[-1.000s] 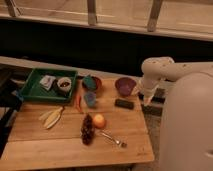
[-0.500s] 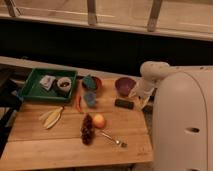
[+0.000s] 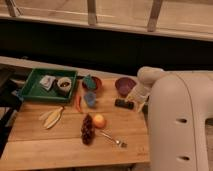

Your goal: Place eraser in purple bowl

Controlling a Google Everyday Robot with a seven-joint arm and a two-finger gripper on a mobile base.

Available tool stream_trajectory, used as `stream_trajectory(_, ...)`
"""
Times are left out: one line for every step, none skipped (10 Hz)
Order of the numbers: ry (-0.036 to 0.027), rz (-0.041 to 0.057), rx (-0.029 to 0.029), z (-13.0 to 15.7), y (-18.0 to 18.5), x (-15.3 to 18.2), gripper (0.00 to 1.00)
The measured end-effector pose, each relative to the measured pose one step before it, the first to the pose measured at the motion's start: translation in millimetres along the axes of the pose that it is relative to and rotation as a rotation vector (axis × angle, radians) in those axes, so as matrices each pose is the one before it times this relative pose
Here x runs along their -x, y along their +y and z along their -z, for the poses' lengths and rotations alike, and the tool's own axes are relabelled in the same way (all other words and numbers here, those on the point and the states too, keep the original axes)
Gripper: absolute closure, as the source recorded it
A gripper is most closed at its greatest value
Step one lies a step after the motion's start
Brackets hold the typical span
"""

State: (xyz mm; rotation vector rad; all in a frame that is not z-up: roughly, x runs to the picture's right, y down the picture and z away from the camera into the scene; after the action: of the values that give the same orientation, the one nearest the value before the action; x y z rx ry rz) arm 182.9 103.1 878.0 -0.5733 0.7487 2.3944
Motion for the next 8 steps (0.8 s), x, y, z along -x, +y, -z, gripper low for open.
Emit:
stream_trajectory(0.01544, -0.00820, 0.00987, -9.12, 2.48, 0.73, 0.37)
stream_trajectory(0.01112, -0.00752, 0.01274, -4.35, 2.18, 1.40, 0.37)
stream_trajectory(0.01609, -0.01170, 0.02333, -5.06, 3.21, 2.34, 0.37)
stream_trajectory(0.01342, -0.01136, 0.02686, -3.92, 3.79, 3.15, 0.37)
stream_trajectory(0.00790, -0.00777, 0.02121, -2.06, 3.56, 2.57, 0.37)
stream_trajectory(0.00499, -0.00236, 0.01148, -2.11, 3.43, 0.97, 0.37)
stream_trajectory(0.00820, 0.00382, 0.00829, -3.80, 4.64, -1.46, 0.37)
stream_trajectory(0.00478, 0.00283, 0.00442, -2.42, 1.27, -1.12, 0.38)
